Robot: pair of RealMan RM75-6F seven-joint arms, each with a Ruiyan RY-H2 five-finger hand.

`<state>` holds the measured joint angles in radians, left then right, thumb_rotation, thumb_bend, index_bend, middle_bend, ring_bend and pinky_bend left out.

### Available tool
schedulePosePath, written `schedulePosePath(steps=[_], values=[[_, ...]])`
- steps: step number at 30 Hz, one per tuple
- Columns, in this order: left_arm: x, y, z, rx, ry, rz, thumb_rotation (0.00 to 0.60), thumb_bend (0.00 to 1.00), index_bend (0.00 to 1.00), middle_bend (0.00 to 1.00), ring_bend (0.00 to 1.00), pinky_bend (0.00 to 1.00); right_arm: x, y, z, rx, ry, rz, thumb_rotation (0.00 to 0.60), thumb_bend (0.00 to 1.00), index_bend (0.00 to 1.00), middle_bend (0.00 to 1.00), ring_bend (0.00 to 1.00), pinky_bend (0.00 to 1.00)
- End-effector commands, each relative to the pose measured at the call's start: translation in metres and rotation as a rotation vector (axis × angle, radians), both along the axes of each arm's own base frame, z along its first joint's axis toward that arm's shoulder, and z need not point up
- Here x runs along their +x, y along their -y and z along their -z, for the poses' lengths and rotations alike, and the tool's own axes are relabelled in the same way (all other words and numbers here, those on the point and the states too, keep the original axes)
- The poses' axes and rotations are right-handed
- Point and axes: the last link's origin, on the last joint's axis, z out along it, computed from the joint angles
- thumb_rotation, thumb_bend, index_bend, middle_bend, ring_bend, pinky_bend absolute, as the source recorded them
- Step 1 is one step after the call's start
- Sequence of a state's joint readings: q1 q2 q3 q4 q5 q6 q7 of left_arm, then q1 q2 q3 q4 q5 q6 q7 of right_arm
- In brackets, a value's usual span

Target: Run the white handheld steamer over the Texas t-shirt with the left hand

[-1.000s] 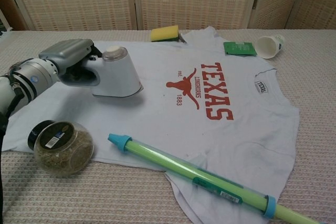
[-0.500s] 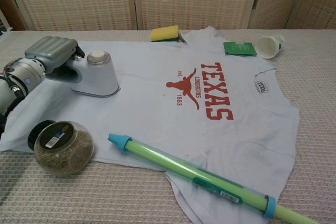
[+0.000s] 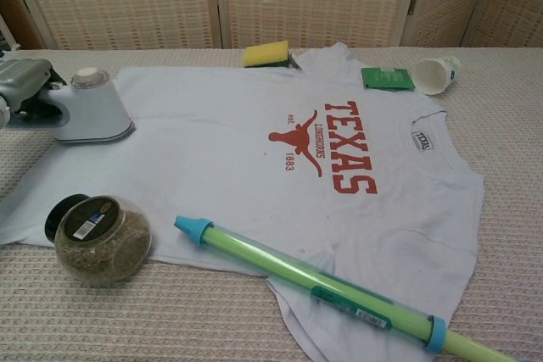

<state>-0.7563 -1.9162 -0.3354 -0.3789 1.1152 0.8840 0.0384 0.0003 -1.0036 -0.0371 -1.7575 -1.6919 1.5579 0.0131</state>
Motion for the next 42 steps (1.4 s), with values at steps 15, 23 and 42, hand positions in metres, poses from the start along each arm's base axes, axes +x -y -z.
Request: schedulePosePath(steps=[15, 23, 42], values=[[0.078, 0.038, 0.049, -0.171, 0.103, 0.392, 0.600, 0.92, 0.69, 0.80, 0.85, 0.72, -0.001, 0.001, 0.002, 0.007, 0.005, 0.003, 0.600, 0.23, 0.00, 0.02, 0.00, 0.00], [0.092, 0.050, 0.069, -0.248, 0.018, 0.479, 0.600, 0.92, 0.69, 0.80, 0.85, 0.72, -0.002, -0.002, 0.000, -0.003, 0.004, 0.009, 0.600, 0.23, 0.00, 0.02, 0.00, 0.00], [0.017, 0.025, 0.030, -0.183, -0.088, 0.231, 0.600, 0.92, 0.68, 0.79, 0.84, 0.71, -0.001, 0.000, -0.001, -0.006, 0.004, 0.005, 0.600, 0.23, 0.00, 0.02, 0.00, 0.00]])
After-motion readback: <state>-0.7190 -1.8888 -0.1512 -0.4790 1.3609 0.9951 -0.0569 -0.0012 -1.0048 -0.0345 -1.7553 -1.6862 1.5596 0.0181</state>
